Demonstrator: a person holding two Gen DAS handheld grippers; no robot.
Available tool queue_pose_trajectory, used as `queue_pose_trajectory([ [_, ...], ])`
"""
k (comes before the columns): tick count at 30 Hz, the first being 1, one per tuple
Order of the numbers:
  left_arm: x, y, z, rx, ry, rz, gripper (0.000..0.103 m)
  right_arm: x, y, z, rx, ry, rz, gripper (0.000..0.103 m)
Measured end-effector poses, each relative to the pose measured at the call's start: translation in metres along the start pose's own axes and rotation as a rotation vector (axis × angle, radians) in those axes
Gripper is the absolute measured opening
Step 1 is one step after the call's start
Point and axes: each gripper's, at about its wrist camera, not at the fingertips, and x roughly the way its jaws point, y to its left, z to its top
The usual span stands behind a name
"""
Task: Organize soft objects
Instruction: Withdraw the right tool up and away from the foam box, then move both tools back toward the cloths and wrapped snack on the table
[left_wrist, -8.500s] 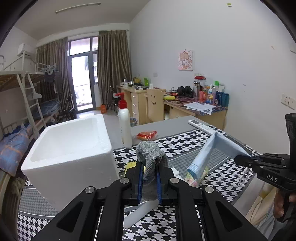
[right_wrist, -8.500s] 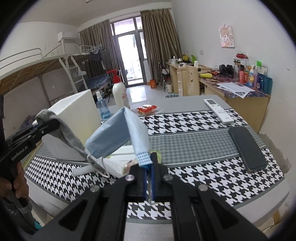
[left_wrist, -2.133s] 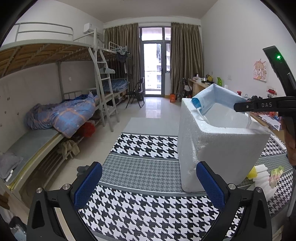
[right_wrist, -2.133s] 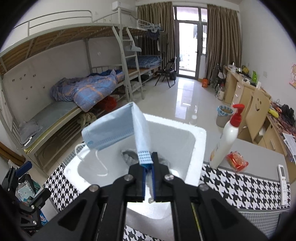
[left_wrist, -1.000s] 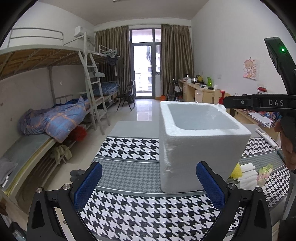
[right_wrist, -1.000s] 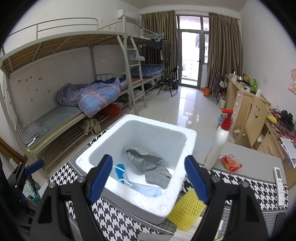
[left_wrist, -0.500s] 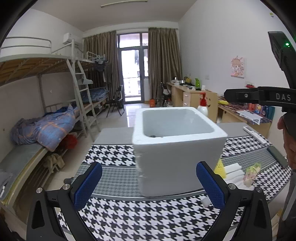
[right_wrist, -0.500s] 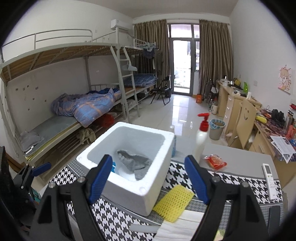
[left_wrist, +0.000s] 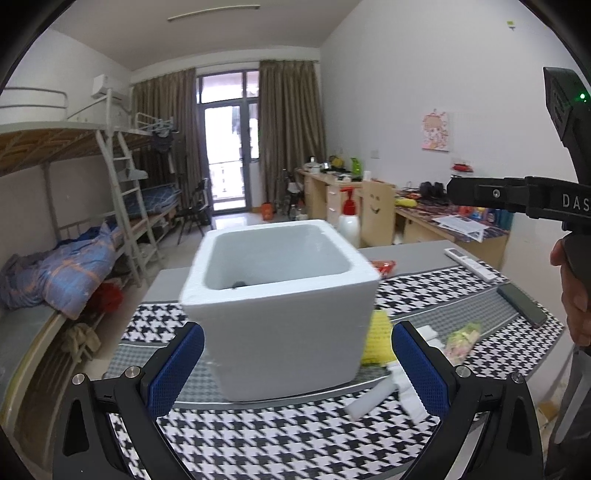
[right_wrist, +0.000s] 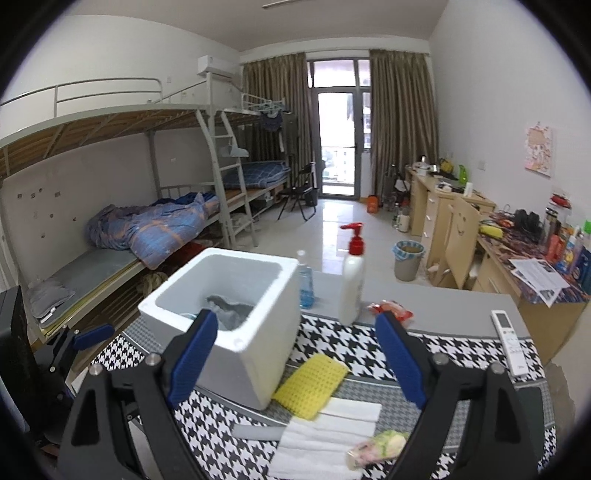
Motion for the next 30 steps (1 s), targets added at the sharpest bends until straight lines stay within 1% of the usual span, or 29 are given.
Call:
queue_pose_trajectory([
  [10,0.006,-0.02,0.0,0.034,-0.004,-0.071,0.102,-0.017,-0.024,-0.02,0.045,-0.01,-0.052,0.09],
  [18,0.016,-0.028,-0.006,0.046,0.013,-0.099,0.102,-0.021,-0.034,-0.033,0.063,-0.005,-0.062,0.09],
  [24,0.022,-0.035,-0.013,0.06,0.008,-0.118,0.102,-0.018,-0.04,-0.044,0.079,0.012,-0.064,0.09],
  [30,0.029,-0.035,-0.019,0.06,0.028,-0.133,0.102,-0.014,-0.043,-0.057,0.087,0.037,-0.065,0.09],
])
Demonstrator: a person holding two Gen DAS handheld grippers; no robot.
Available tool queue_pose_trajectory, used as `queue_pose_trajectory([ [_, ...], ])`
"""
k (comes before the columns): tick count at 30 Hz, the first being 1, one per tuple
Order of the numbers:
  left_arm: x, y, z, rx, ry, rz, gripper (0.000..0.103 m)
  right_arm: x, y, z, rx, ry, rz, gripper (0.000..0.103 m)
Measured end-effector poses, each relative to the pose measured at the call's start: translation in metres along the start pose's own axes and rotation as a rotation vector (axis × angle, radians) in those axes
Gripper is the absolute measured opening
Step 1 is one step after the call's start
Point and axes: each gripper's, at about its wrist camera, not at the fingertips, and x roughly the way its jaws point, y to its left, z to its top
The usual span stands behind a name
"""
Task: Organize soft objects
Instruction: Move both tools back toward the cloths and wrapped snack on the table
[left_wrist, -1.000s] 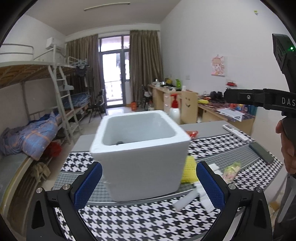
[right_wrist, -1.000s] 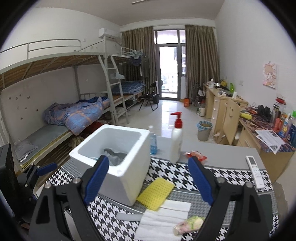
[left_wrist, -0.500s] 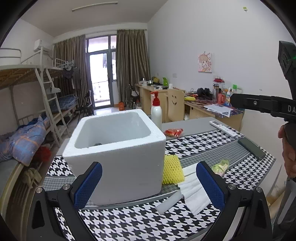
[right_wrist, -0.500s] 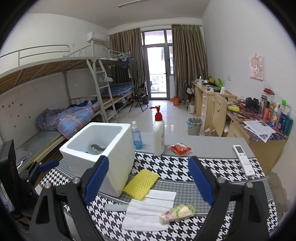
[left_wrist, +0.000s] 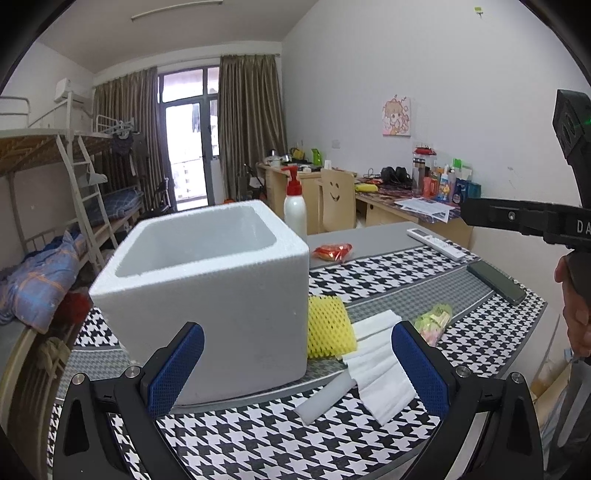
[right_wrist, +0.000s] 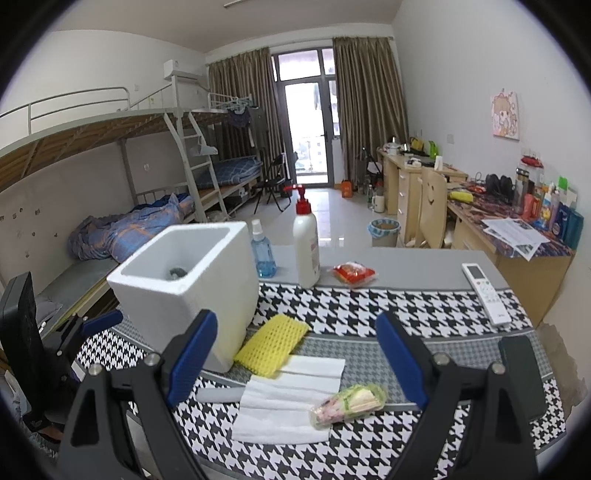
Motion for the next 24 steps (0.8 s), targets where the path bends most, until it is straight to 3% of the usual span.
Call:
queue_pose_trajectory([
  [24,0.033,-0.002,-0.03,-0.009,0.097,-0.012,0.102,0.037,0.004,-0.042,-0.013,0.136,0.012,0.09],
])
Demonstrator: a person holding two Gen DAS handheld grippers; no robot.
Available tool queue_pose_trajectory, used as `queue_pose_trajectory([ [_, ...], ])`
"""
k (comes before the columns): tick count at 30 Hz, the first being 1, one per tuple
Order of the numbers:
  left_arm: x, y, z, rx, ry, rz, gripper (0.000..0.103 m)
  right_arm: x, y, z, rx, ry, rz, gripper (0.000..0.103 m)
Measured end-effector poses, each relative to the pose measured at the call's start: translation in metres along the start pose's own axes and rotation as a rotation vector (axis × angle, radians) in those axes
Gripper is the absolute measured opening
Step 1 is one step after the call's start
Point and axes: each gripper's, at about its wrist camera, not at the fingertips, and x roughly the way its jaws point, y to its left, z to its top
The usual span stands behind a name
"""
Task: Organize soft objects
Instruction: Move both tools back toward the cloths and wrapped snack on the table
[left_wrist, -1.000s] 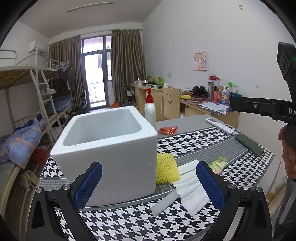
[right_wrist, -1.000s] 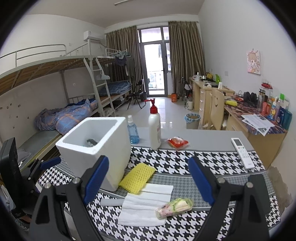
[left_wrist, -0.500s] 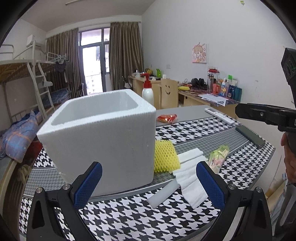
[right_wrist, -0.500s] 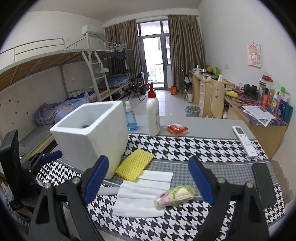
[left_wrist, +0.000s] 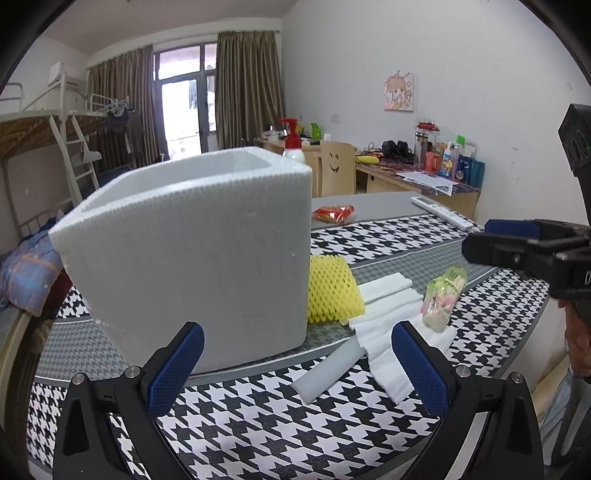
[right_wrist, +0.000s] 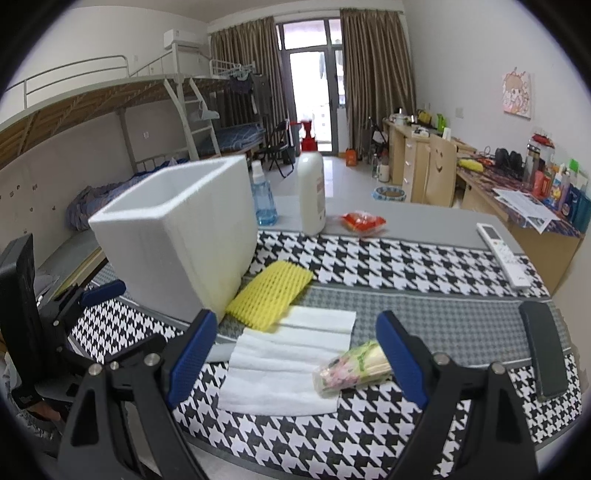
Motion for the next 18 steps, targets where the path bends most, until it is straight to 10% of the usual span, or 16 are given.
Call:
queue_pose_trajectory([
  [18,0.03,-0.004,-0.012,0.043,0.081,-0.027,0.102,0.014,-0.037,-0.029,0.093,0.078,-0.076,0.09],
])
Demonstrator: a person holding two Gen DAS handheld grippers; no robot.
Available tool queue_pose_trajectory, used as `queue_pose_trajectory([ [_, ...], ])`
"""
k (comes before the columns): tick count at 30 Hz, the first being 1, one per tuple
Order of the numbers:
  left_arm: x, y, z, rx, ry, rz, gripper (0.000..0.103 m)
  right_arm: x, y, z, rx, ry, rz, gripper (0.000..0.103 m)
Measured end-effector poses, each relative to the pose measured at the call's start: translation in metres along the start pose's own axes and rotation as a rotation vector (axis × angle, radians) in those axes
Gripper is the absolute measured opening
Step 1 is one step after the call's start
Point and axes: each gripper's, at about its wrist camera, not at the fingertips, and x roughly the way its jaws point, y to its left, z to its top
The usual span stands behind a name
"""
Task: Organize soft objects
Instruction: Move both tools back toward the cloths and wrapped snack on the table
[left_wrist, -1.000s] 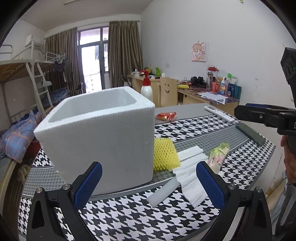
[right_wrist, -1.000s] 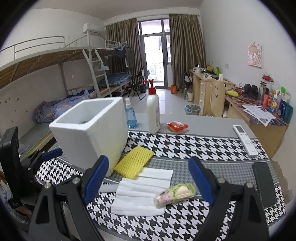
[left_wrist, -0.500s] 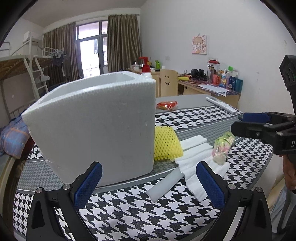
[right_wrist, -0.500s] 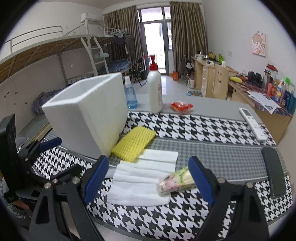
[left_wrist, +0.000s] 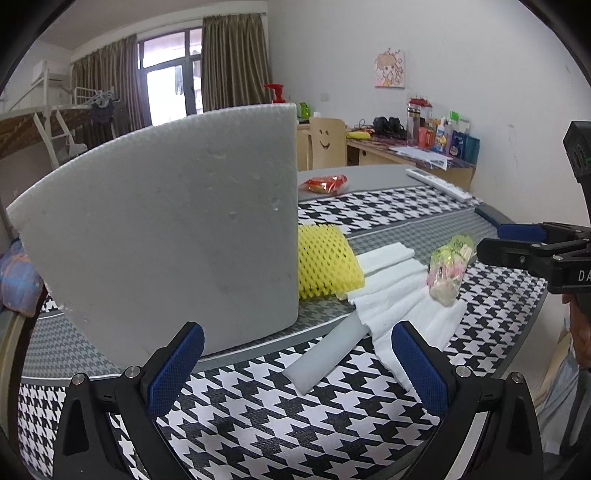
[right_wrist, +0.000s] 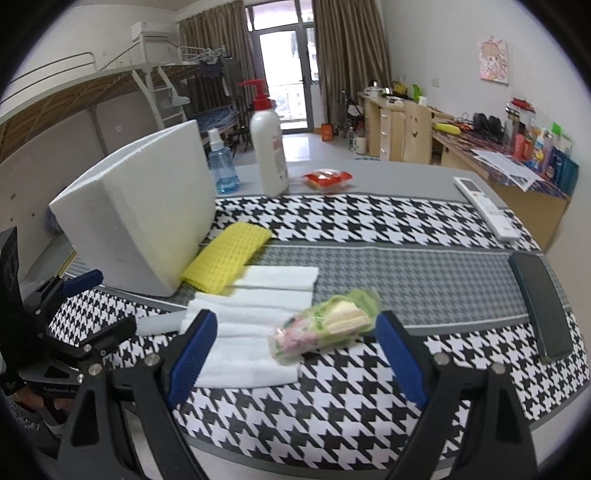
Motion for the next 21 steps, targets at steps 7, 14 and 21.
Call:
queue_pose_trajectory([
  [7,0.012,-0.009,0.0,0.062,0.029,-0.024,0.102,0.005,-0.02,-0.006,0.061,0.022,-0.031,0.09],
  [14,0.021,-0.013,0.001,0.089,0.064,-0.078,0.092,0.012,-0.029,-0.013,0.088,0.047,-0.036,0.09],
  [21,0.031,-0.018,0.005,0.148,0.091,-0.073,0.085,0.015,-0.034,-0.016,0.114,0.053,-0.034,0.09],
])
